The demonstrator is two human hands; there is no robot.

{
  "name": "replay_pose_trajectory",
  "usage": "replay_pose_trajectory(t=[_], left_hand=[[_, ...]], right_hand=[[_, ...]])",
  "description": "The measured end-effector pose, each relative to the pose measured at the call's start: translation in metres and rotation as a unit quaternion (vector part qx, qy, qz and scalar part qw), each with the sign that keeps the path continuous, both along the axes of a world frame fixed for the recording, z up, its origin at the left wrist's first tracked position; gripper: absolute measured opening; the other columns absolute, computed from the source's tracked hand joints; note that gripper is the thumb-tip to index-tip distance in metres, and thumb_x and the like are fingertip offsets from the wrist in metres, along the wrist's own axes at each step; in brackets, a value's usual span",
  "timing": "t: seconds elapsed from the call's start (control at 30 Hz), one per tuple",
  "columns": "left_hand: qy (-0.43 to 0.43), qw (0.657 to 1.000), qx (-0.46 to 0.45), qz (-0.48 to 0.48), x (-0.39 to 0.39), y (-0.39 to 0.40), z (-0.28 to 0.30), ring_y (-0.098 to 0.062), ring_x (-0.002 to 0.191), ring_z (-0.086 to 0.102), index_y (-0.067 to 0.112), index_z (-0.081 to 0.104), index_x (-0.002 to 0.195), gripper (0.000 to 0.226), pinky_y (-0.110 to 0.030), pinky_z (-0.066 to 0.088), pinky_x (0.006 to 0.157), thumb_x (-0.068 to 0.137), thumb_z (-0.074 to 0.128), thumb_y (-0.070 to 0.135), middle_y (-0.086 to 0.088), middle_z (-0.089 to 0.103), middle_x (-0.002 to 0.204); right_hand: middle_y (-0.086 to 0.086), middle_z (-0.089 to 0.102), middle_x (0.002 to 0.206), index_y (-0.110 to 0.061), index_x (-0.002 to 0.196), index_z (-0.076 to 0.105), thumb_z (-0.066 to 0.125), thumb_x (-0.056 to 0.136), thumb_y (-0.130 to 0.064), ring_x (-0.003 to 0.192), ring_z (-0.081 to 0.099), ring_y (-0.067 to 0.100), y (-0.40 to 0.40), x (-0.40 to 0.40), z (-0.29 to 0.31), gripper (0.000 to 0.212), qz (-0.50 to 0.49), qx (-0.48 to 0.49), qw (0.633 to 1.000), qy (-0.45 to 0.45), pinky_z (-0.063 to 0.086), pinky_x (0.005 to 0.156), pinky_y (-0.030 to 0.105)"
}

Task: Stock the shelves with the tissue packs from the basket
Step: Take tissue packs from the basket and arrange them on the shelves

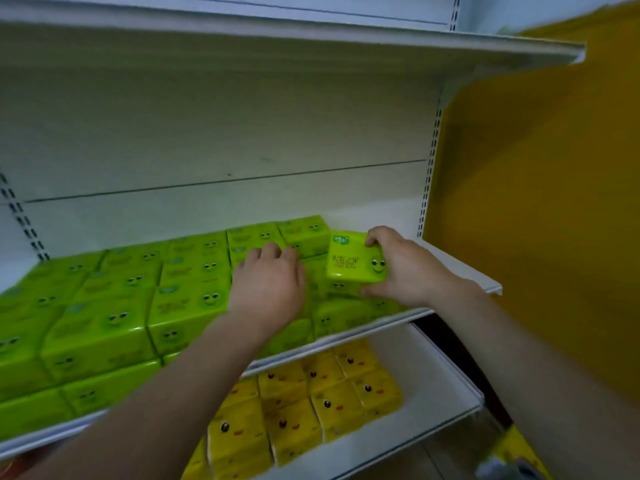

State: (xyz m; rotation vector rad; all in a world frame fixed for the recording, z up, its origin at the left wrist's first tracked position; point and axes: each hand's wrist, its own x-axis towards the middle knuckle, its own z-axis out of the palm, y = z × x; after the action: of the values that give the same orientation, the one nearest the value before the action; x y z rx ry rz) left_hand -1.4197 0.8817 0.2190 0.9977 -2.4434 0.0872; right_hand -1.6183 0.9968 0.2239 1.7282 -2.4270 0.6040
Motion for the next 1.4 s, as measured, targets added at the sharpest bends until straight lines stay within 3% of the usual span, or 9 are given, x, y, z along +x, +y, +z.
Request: replay_pose_trajectory(t=[0.17,0.3,0.47,0.63,0.77,0.93,1.13,1.23,1.4], left_hand=[[-0.188,0.98,0.066,-0.002,-0.008,-0.054,-0.008,-0.033,0.139,0.032,0.023,0.04,0.141,0.045,-0.048,0.03,0.112,0.1,0.034,0.04,-0.009,0.037,0.149],[-0.202,0.973,0.11,-0.028,-0.01,-0.073,-0.013,-0.034,0.138,0.033,0.024,0.034,0.144,0.049,-0.049,0.031,0.112,0.099,0.033,0.043,-0.01,0.037,0.149],[-0.196,0.973,0.115,-0.031,-0.014,-0.083,-0.013,-0.033,0.132,0.039,0.023,0.038,0.14,0.047,-0.048,0.035,0.109,0.097,0.035,0.041,-0.01,0.042,0.14],[-0.071,0.995,0.047,-0.049,-0.023,-0.073,-0.008,-0.031,0.128,0.043,0.019,0.049,0.133,0.042,-0.043,0.035,0.108,0.092,0.045,0.026,-0.009,0.049,0.133],[0.101,0.981,0.033,-0.161,-0.042,-0.025,-0.007,-0.033,0.107,0.057,0.013,0.062,0.115,0.04,-0.043,0.049,0.091,0.082,0.041,0.021,-0.011,0.062,0.113],[0.15,0.943,0.144,-0.26,-0.068,0.064,-0.058,-0.026,0.089,0.064,0.02,0.061,0.107,0.023,-0.041,0.052,0.074,0.088,0.047,0.024,-0.003,0.069,0.096],[0.037,0.882,0.311,-0.352,-0.081,0.196,-0.156,-0.021,0.086,0.064,0.027,0.059,0.109,0.019,-0.037,0.051,0.076,0.093,0.053,0.022,0.001,0.071,0.093],[-0.043,0.839,0.387,-0.381,-0.081,0.258,-0.202,-0.023,0.099,0.065,0.026,0.06,0.115,0.021,-0.036,0.051,0.087,0.094,0.054,0.025,-0.002,0.071,0.107],[-0.173,0.759,0.472,-0.415,-0.061,0.348,-0.273,-0.017,0.103,0.064,0.021,0.061,0.119,0.025,-0.029,0.048,0.089,0.095,0.056,0.027,0.001,0.07,0.108]], right_hand=[[0.0,0.051,0.124,-0.03,0.126,0.037,0.085,0.066,-0.038,0.103,0.053,0.024,-0.078,-0.022,-0.008,0.077,0.008,0.036,0.999,0.005,0.044,0.08,0.033],[0.001,0.051,0.135,-0.026,0.131,0.04,0.08,0.073,-0.03,0.12,0.05,0.025,-0.124,-0.025,-0.023,0.07,0.039,0.064,0.997,0.026,0.043,0.096,0.036],[-0.002,0.034,0.151,-0.026,0.135,0.048,0.072,0.082,-0.02,0.135,0.039,0.024,-0.143,-0.028,-0.039,0.058,0.053,0.043,0.997,0.019,0.034,0.111,0.034],[0.002,0.017,0.161,-0.027,0.151,0.028,0.061,0.091,-0.019,0.143,0.026,0.027,-0.115,-0.025,-0.041,0.069,0.026,0.003,0.999,0.03,0.03,0.115,0.038],[0.003,0.04,0.145,-0.023,0.144,0.04,0.057,0.092,-0.018,0.128,0.046,0.027,-0.05,-0.027,-0.039,0.055,-0.014,-0.113,0.993,0.026,0.044,0.102,0.039],[0.005,0.06,0.121,-0.016,0.126,0.059,0.063,0.089,-0.014,0.108,0.059,0.02,0.077,-0.023,-0.069,0.037,-0.077,-0.178,0.981,-0.016,0.051,0.09,0.039],[-0.006,0.067,0.104,-0.022,0.122,0.058,0.06,0.093,-0.021,0.093,0.064,0.015,0.247,0.011,-0.141,0.029,-0.159,-0.028,0.981,-0.106,0.053,0.078,0.034],[-0.003,0.069,0.104,-0.023,0.118,0.06,0.058,0.094,-0.024,0.096,0.064,0.018,0.318,0.028,-0.178,0.024,-0.204,0.096,0.964,-0.138,0.047,0.076,0.03],[0.011,0.068,0.109,-0.021,0.109,0.059,0.051,0.094,-0.035,0.1,0.064,0.031,0.421,0.069,-0.255,0.022,-0.302,0.333,0.863,-0.231,0.05,0.078,0.034]])
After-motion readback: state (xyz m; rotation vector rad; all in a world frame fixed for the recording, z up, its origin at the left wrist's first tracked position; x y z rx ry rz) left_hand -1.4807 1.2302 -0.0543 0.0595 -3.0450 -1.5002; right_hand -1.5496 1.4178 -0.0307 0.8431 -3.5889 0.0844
